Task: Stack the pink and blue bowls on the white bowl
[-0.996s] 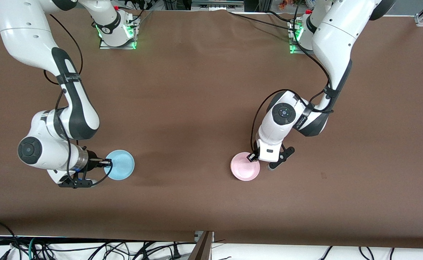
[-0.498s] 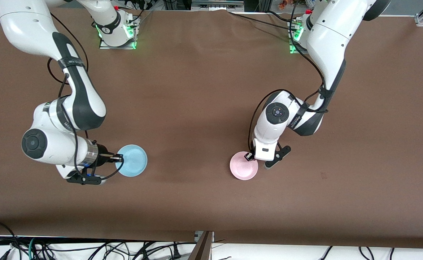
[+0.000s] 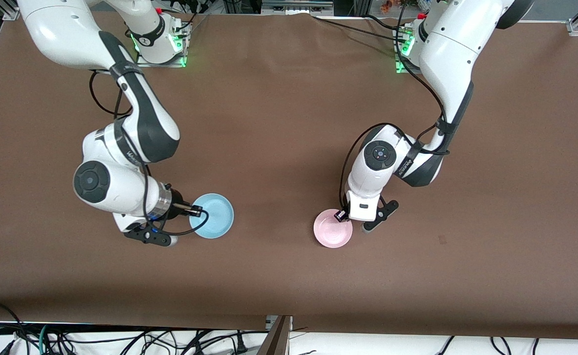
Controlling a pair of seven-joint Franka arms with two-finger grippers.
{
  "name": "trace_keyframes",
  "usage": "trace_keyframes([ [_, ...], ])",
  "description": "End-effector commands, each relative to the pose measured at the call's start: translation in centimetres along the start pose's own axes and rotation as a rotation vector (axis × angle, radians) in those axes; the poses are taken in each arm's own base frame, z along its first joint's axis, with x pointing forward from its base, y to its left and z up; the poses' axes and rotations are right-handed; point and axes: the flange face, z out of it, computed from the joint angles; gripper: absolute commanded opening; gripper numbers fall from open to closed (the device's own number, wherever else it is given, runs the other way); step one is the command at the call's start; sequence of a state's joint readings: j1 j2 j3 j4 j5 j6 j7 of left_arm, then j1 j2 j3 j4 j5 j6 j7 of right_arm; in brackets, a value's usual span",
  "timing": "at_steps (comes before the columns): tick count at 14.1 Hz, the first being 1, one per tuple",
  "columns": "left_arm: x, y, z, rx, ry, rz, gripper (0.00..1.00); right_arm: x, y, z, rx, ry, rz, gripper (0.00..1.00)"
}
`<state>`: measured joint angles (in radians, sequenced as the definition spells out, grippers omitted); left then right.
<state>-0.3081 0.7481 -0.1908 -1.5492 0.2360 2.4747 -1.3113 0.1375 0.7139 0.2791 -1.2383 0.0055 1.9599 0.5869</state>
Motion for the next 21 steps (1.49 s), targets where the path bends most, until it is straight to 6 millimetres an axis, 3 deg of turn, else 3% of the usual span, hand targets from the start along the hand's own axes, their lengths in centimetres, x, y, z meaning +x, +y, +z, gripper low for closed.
trace_keyframes([
  [1, 0.2, 0.9, -0.3, -0.009, 0.026, -0.002, 0.36, -0.3, -1.2, -0.5, 0.02, 0.019, 0.041, 0.0],
  [4, 0.8, 0.9, -0.8, -0.008, 0.031, -0.008, 0.35, -0.6, -1.8, -0.4, 0.025, 0.022, 0.058, 0.0],
  [7, 1.8, 1.1, -2.1, -0.015, 0.041, -0.02, 0.34, -1.8, -4.2, -0.3, 0.049, 0.043, 0.129, 0.0],
  [9, 3.7, 1.5, -4.8, 0.027, 0.045, -0.035, 0.27, -3.1, -6.3, 0.0, 0.071, 0.057, 0.182, 0.0],
  [11, 5.7, 1.4, -7.0, 0.097, 0.03, -0.036, 0.27, -4.3, -8.7, 0.8, 0.104, 0.077, 0.238, 0.0],
  [14, 9.2, 0.9, -12.5, 0.131, -0.047, -0.01, 0.27, -6.9, -12.8, 3.0, 0.164, 0.097, 0.321, 0.0],
  [17, 12.6, -0.9, -19.9, 0.13, -0.101, 0.026, 0.27, -9.6, -17.1, 5.7, 0.281, 0.134, 0.406, 0.0],
  [19, 14.2, -2.5, -24.8, 0.129, -0.116, 0.032, 0.27, -11.2, -19.2, 8.1, 0.354, 0.152, 0.419, 0.0],
  [21, 15.8, -4.8, -28.4, 0.135, -0.155, 0.063, 0.27, -12.2, -20.7, 10.1, 0.419, 0.178, 0.432, 0.0],
])
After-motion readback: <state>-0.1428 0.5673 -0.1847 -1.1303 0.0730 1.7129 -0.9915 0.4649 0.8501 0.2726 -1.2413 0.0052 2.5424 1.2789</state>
